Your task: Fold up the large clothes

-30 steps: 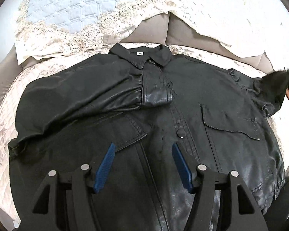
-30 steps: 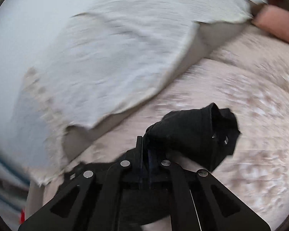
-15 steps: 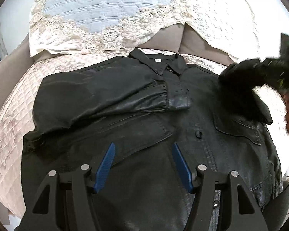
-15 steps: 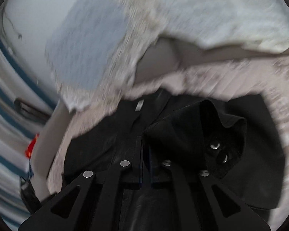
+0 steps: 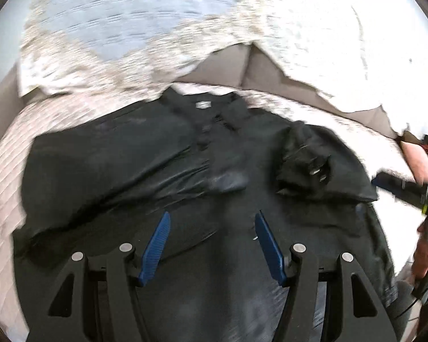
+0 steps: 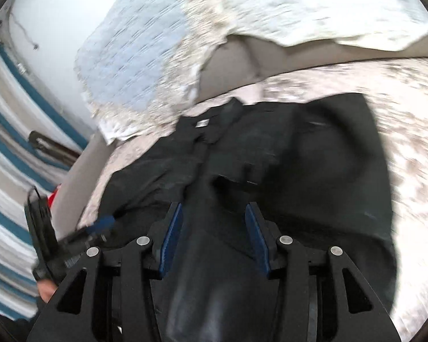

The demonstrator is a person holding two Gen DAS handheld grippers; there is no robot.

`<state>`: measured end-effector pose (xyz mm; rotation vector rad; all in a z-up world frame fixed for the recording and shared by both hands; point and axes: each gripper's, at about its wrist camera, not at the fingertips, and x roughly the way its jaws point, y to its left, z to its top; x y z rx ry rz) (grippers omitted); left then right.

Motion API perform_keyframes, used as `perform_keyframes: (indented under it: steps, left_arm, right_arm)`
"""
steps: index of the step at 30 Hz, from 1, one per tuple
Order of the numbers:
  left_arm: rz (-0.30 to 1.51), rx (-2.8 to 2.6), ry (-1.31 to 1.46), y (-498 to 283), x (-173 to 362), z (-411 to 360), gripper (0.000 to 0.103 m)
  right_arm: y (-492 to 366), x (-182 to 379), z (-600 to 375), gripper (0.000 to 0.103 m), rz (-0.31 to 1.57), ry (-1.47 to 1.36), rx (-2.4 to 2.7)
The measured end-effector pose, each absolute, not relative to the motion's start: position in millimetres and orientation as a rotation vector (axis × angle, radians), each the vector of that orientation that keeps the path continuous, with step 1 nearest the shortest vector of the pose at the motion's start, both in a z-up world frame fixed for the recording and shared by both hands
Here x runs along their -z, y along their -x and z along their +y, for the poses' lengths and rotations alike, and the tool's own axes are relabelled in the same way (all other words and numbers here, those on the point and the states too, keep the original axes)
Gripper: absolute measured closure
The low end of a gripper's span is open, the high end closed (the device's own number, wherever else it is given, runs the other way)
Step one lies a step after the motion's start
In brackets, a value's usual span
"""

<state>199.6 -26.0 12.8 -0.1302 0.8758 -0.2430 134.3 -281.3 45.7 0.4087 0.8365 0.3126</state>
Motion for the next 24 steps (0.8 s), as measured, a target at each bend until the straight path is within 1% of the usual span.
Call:
perform_keyframes:
  steps: [3,4,8,9,10,12,14,15,16,18,19,21,23,24]
  left_arm:
    - [0.886,0.296,0.114,-225,-16,-59,0.038]
    - [0.884,0.326,0.103,-232,-17,-72,0.036]
    - [0.873,0.432,0.006,-253,-14,-130,0.034]
    - [0.875,0.469,-0.028,-256,-11,-147,0.030]
    - [0.876,0.491,-0.068,-259,-6,-159,0.030]
    - [0.867,0.478,-0.183,-269,6,-186,0.030]
    - [0.863,0.422,-0.238,-285,13,-193,0.037]
    - [0.878,0.384,-0.209,-297,14,-186,0.046]
    - [0.897,0.356,-0.152,-307,14,-173,0.053]
    - [0.916,0.255,-0.006,-326,13,-132,0.054]
    - [0.923,0.177,0.055,-334,14,-106,0.056]
    - [0.922,0.082,0.141,-339,12,-66,0.058]
    - [0.916,0.060,0.216,-334,9,-35,0.057]
    - [0.911,0.061,0.244,-330,7,-25,0.053]
  right_arm:
    - [-114,-36,-305,0.056,0.831,-0.451,-0.240]
    - [-109,-32,-310,0.056,0.831,-0.465,-0.224]
    - [-93,-19,-325,0.056,0.829,-0.516,-0.185]
    - [-90,-18,-328,0.056,0.829,-0.522,-0.183]
    - [-86,-17,-333,0.056,0.828,-0.531,-0.180]
    - [-88,-11,-339,0.056,0.829,-0.551,-0.173]
    - [-90,-9,-341,0.056,0.829,-0.563,-0.168]
    - [-88,-9,-344,0.056,0.827,-0.563,-0.166]
    - [-88,-11,-344,0.056,0.820,-0.558,-0.164]
    - [-86,-15,-346,0.056,0.799,-0.543,-0.167]
    - [-86,-17,-347,0.056,0.788,-0.537,-0.166]
    - [-88,-17,-348,0.056,0.779,-0.535,-0.164]
    - [-92,-14,-349,0.056,0.781,-0.543,-0.163]
    - [-94,-12,-349,0.056,0.783,-0.548,-0.162]
